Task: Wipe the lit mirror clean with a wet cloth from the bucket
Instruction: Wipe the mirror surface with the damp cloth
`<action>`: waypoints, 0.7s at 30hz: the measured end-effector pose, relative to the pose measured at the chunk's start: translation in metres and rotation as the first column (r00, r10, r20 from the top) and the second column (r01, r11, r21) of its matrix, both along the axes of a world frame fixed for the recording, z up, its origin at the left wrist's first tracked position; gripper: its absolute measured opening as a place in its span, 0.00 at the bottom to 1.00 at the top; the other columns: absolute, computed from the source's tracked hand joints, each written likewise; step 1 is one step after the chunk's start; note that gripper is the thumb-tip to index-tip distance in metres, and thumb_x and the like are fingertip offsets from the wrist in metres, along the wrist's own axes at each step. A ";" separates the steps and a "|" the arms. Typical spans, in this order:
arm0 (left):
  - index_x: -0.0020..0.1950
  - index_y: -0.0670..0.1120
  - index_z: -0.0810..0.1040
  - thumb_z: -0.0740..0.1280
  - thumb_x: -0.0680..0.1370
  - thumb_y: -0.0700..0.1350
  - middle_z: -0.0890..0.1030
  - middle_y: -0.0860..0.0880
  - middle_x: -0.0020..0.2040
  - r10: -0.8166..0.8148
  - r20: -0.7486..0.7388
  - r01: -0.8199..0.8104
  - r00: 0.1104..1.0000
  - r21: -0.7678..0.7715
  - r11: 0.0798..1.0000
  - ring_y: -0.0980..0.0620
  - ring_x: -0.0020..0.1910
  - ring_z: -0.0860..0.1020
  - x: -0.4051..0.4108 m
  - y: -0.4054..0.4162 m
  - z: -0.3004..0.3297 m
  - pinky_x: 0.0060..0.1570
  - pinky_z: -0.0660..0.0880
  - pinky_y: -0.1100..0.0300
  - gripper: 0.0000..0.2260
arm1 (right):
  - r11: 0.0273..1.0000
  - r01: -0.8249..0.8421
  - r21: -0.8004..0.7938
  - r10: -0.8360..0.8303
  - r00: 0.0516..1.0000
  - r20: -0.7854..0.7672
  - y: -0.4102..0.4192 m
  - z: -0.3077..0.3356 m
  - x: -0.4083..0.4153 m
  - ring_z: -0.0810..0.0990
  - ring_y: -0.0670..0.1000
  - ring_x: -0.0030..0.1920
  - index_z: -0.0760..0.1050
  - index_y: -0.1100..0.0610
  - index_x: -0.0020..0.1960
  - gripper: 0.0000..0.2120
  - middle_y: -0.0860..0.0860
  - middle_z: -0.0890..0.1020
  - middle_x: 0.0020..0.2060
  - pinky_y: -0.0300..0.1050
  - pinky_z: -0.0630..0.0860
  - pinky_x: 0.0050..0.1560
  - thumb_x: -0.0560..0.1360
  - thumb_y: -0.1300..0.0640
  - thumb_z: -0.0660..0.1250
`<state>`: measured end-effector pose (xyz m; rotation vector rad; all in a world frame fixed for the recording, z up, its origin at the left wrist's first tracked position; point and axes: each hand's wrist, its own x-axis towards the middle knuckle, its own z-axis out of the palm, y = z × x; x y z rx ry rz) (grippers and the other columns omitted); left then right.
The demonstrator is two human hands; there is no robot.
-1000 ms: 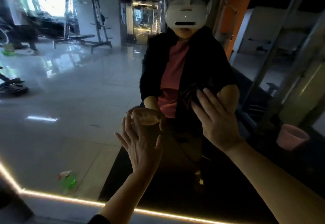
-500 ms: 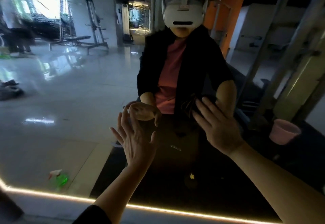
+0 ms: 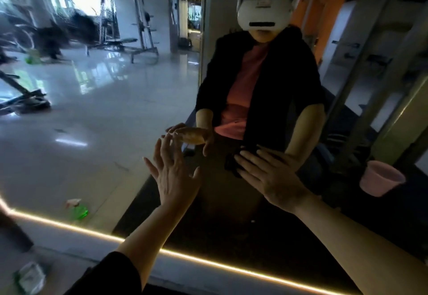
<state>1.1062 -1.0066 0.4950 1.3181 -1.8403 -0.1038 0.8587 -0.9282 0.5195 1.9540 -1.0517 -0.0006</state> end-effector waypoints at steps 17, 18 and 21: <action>0.73 0.43 0.67 0.60 0.72 0.57 0.71 0.39 0.71 0.010 0.033 -0.006 0.999 -0.104 0.995 0.37 0.72 0.62 0.054 0.004 -0.004 0.65 0.63 0.28 0.32 | 0.988 -0.025 -0.150 0.097 0.862 0.497 -0.031 0.013 0.074 0.70 0.60 0.72 0.75 0.61 0.67 0.26 0.60 0.74 0.69 0.56 0.61 0.74 0.85 0.61 0.41; 0.73 0.42 0.67 0.60 0.72 0.58 0.70 0.38 0.71 0.023 0.027 -0.021 0.999 -0.088 0.996 0.37 0.72 0.62 0.060 0.000 -0.003 0.65 0.64 0.29 0.33 | 0.983 0.005 -0.186 0.094 0.847 0.523 -0.039 0.022 0.082 0.69 0.61 0.72 0.74 0.61 0.68 0.25 0.61 0.74 0.69 0.57 0.61 0.74 0.85 0.60 0.41; 0.77 0.45 0.60 0.59 0.72 0.60 0.65 0.39 0.75 -0.012 0.033 0.014 0.999 -0.044 0.999 0.39 0.75 0.56 0.070 -0.013 0.001 0.67 0.62 0.30 0.36 | 0.975 0.047 -0.217 0.072 0.858 0.509 -0.058 0.028 0.109 0.69 0.61 0.72 0.74 0.62 0.68 0.25 0.61 0.73 0.70 0.58 0.61 0.74 0.85 0.60 0.41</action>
